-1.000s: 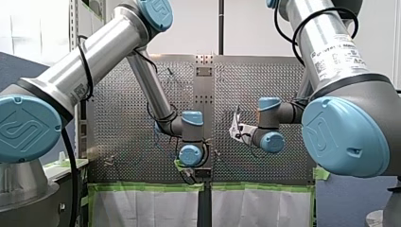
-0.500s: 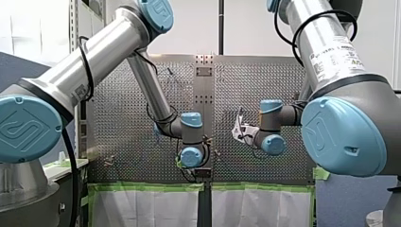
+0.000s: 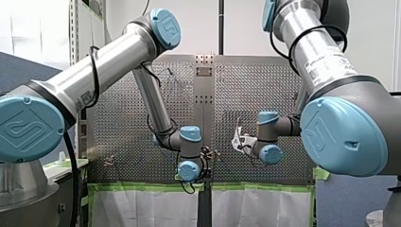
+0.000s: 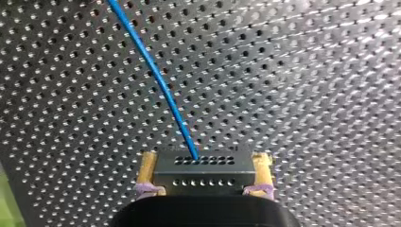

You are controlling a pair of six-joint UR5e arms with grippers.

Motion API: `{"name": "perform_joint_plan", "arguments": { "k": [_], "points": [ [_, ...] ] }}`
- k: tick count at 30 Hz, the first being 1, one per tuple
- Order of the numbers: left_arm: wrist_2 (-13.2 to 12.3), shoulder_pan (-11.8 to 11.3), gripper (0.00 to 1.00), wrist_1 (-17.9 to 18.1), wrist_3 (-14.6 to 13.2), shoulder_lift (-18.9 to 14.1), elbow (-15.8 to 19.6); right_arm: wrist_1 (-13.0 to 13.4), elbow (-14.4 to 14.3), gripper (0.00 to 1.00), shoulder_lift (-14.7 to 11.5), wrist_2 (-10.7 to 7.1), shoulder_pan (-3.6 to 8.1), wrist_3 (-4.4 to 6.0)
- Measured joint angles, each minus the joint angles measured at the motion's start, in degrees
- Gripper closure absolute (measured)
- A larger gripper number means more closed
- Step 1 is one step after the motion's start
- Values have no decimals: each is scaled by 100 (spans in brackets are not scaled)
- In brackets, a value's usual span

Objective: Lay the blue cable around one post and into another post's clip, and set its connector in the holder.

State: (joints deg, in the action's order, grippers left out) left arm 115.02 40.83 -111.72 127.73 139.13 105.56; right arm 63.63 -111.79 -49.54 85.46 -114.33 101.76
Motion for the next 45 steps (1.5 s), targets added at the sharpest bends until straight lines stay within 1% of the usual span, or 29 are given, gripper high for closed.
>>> {"name": "perform_joint_plan", "arguments": {
  "k": [2,5,11,17,22,27,32,36,42,45],
  "points": [
    [-25,-19,93,-31,-52,7,-24,-27,56,100,116,2,6,-8],
    [-60,-50,93,-97,-107,45,-85,-81,166,100,271,14,14,-66],
    [-180,-80,93,-376,-224,307,-403,-128,483,100,613,24,37,-152],
    [-257,-166,93,-564,-244,550,-677,-134,667,100,951,26,91,-178],
    [-412,-260,93,-500,-310,791,-779,-208,787,100,1198,24,122,-187],
    [-434,-308,93,-455,-437,841,-820,-234,836,100,1450,30,182,-192],
    [-342,-355,93,-395,-633,845,-859,-345,896,100,1530,40,248,-197],
    [-322,-388,93,-302,-688,846,-906,-398,922,100,1537,56,296,-191],
    [-320,-441,93,-264,-714,847,-986,-483,1005,100,1538,112,362,-197],
    [-308,-452,93,-272,-804,847,-1020,-510,1071,100,1538,127,381,-190]
  ]
}}
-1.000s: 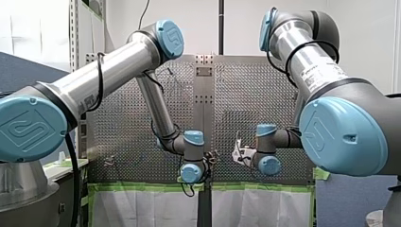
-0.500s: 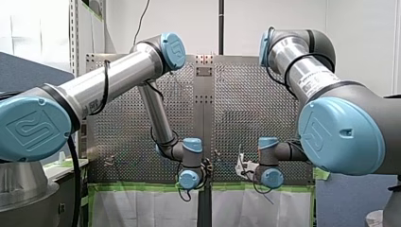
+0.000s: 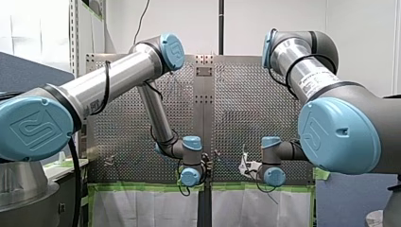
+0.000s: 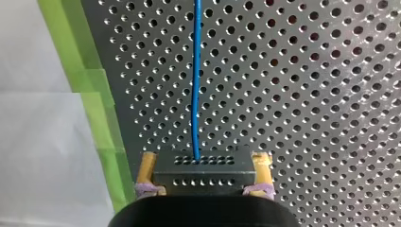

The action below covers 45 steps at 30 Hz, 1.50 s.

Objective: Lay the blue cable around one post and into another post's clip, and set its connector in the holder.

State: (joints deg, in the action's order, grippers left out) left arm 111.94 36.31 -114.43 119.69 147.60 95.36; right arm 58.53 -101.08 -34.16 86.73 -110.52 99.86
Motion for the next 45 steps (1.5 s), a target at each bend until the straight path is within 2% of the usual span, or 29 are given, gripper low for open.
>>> {"name": "perform_joint_plan", "arguments": {
  "k": [7,12,19,24,34,45],
  "points": [
    [213,-2,93,-71,-368,0,-34,-167,229,100,0,35,16,10],
    [299,19,93,-103,-517,0,-91,-337,422,100,0,60,24,17],
    [390,85,93,-211,-793,0,-238,-591,657,100,0,70,30,-30],
    [402,95,93,-224,-841,0,-266,-618,685,100,0,66,39,-45],
    [469,50,93,-413,-1047,7,-284,-636,688,100,0,63,57,-162],
    [396,-28,93,-559,-1078,7,-397,-581,688,100,0,40,65,-184]
  ]
}}
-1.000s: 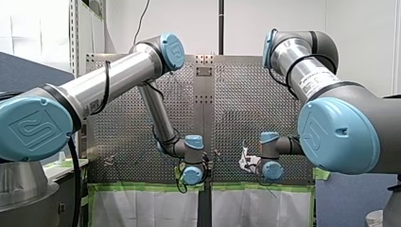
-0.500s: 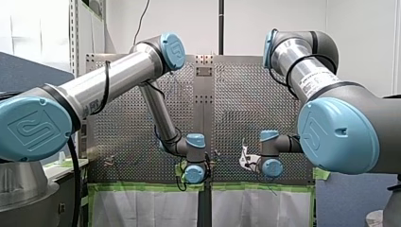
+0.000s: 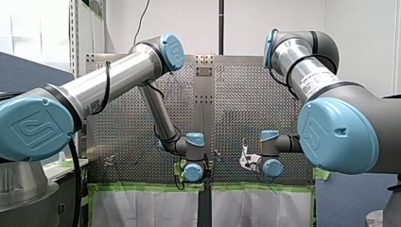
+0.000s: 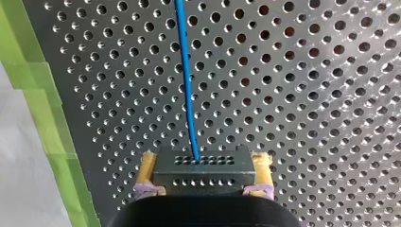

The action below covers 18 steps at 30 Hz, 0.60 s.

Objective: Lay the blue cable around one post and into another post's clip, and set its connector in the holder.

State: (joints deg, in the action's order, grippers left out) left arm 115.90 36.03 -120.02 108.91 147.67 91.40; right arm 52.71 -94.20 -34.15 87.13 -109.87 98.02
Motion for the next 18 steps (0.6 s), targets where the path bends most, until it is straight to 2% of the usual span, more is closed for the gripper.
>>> {"name": "perform_joint_plan", "arguments": {
  "k": [10,18],
  "points": [
    [-74,-68,93,-145,-11,24,-161,-14,1,100,0,3,2,-58],
    [-149,-138,93,-378,43,336,-412,-13,7,100,0,1,23,-69]
  ]
}}
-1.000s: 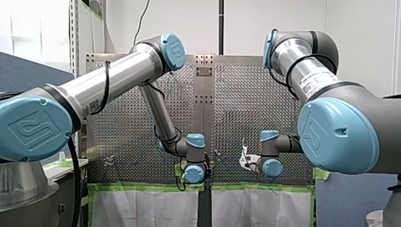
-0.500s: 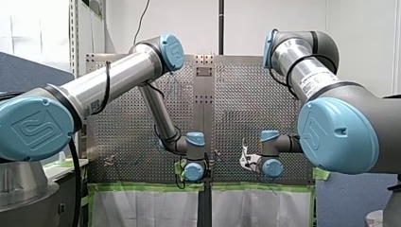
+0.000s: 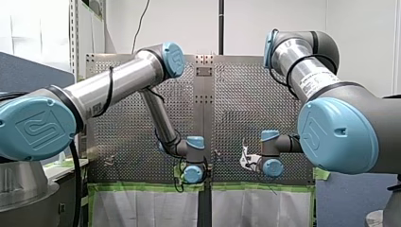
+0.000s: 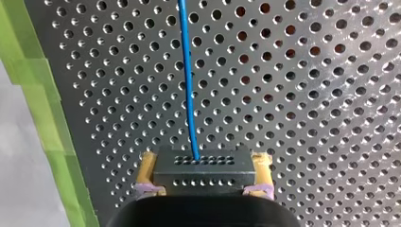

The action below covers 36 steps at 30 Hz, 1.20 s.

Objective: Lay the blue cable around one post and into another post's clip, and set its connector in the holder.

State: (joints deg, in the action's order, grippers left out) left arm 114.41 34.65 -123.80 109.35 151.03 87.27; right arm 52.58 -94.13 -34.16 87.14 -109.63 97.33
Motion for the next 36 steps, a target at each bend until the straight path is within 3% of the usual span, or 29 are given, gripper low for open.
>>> {"name": "perform_joint_plan", "arguments": {
  "k": [10,17,18,22,23,24,26,27,36],
  "points": [
    [-67,-50,93,-369,85,45,-406,11,35,100,1,-8,129,-15],
    [-80,-89,93,-468,62,44,-472,-26,101,100,2,-18,222,-13],
    [-81,-94,85,-475,57,45,-474,-36,105,100,2,-18,228,-15],
    [-129,-111,74,-513,45,44,-474,-58,109,100,1,-20,249,-18],
    [-147,-112,41,-521,41,43,-475,-61,109,100,0,-20,250,-19],
    [-171,-112,33,-535,29,36,-475,-64,109,100,1,-22,251,-19],
    [-223,-113,33,-604,-17,12,-475,-68,109,100,1,-29,253,-19],
    [-238,-112,0,-640,-34,2,-475,-71,109,100,3,-32,253,-19],
    [-314,-72,0,-1141,-403,-291,-387,-114,109,100,6,-46,259,-20]
  ]
}}
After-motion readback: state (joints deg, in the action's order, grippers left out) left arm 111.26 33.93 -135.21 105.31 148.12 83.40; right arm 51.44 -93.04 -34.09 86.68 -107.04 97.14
